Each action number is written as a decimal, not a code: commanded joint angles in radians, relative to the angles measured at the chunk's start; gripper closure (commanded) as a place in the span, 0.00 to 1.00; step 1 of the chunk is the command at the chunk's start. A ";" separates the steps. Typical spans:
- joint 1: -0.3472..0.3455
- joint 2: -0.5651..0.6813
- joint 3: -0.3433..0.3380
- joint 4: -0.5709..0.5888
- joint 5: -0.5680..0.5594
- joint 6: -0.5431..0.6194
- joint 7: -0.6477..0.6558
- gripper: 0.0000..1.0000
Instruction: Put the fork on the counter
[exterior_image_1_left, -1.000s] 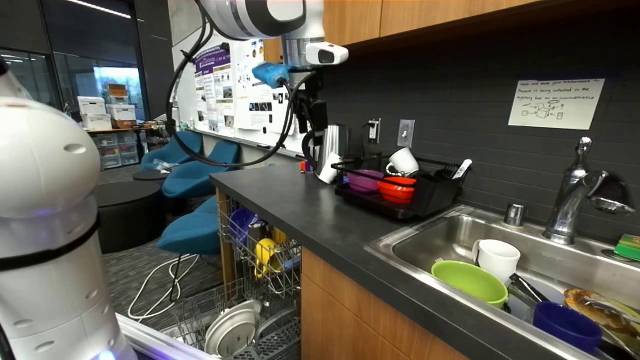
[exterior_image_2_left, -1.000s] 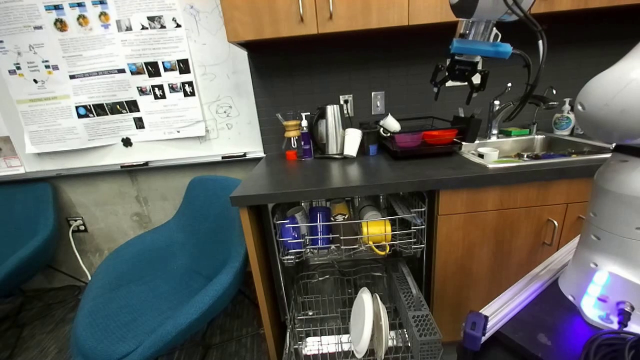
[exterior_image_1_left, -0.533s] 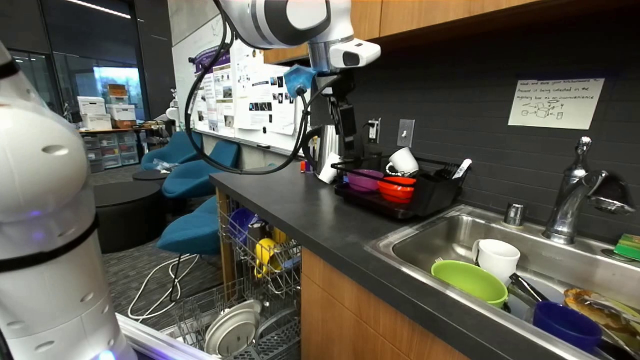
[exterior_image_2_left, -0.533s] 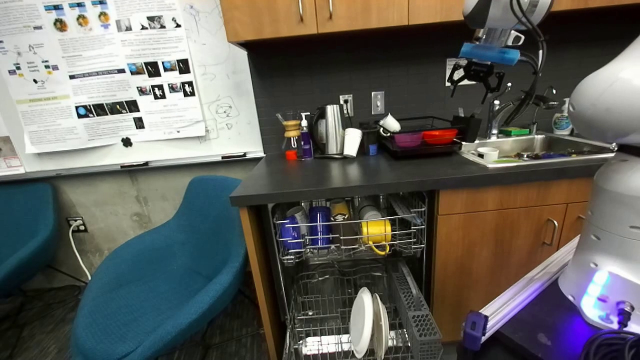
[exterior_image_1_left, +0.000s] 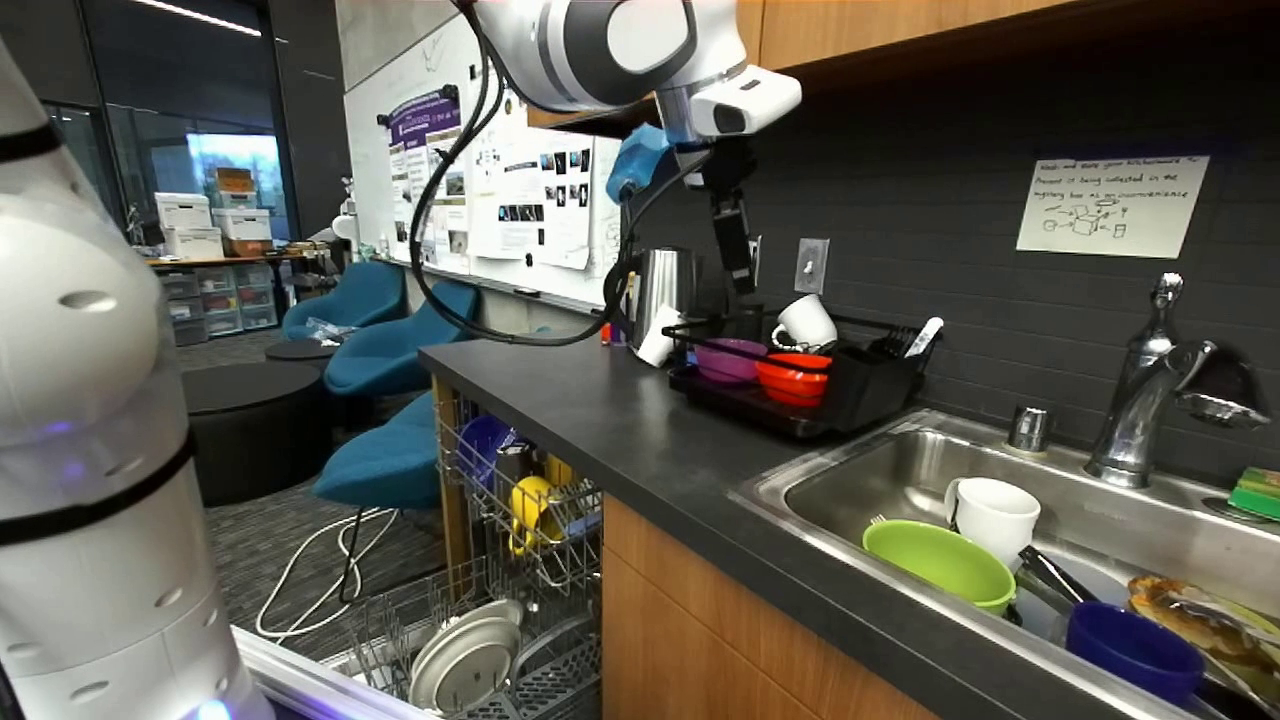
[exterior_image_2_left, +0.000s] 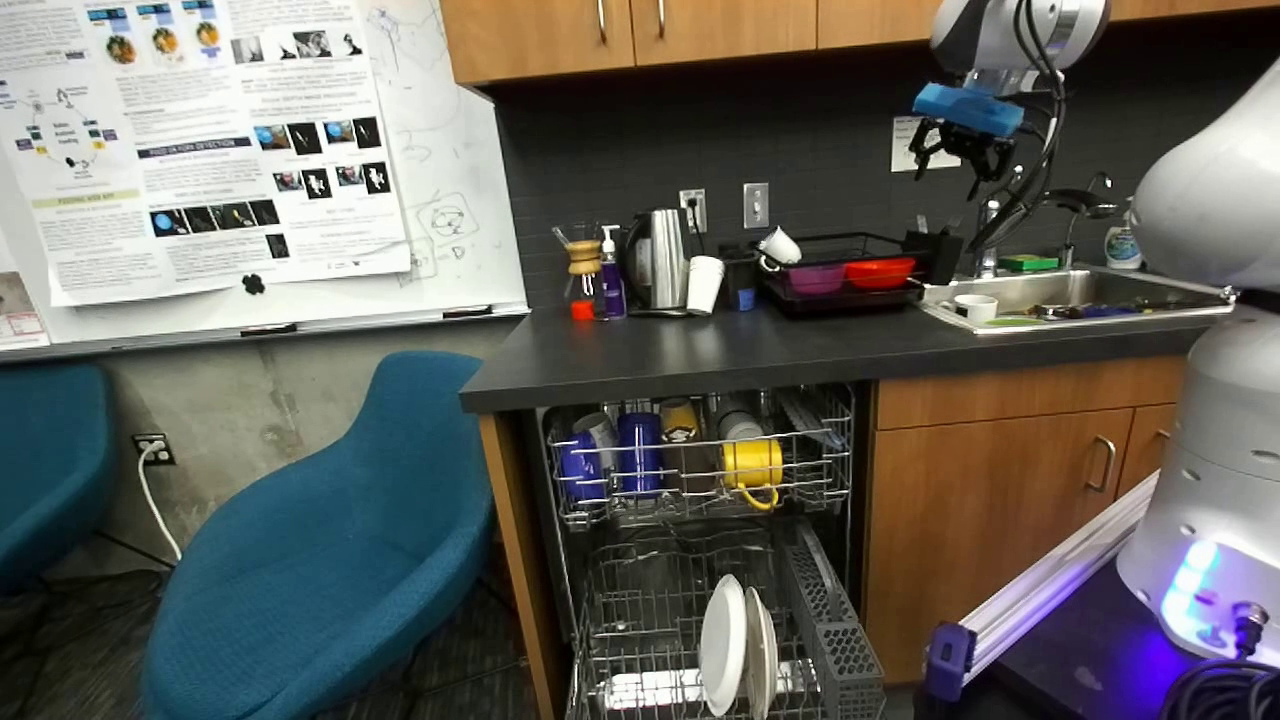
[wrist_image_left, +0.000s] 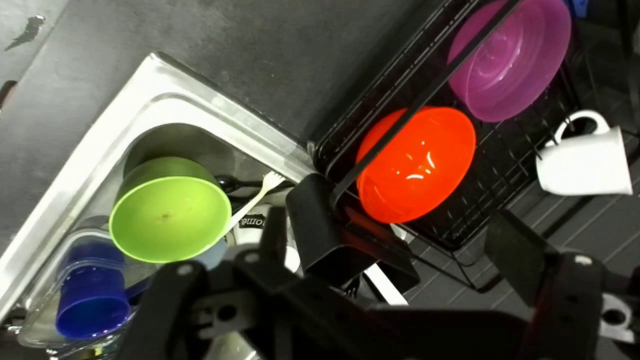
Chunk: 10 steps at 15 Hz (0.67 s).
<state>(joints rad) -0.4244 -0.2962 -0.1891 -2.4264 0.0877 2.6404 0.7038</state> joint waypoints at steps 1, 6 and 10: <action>-0.013 0.055 -0.017 0.058 0.031 0.014 0.094 0.00; 0.022 0.099 -0.097 0.126 0.215 -0.045 0.085 0.00; 0.021 0.130 -0.141 0.174 0.318 -0.083 0.082 0.00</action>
<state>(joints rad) -0.4197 -0.1977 -0.2913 -2.3062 0.3390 2.6022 0.7813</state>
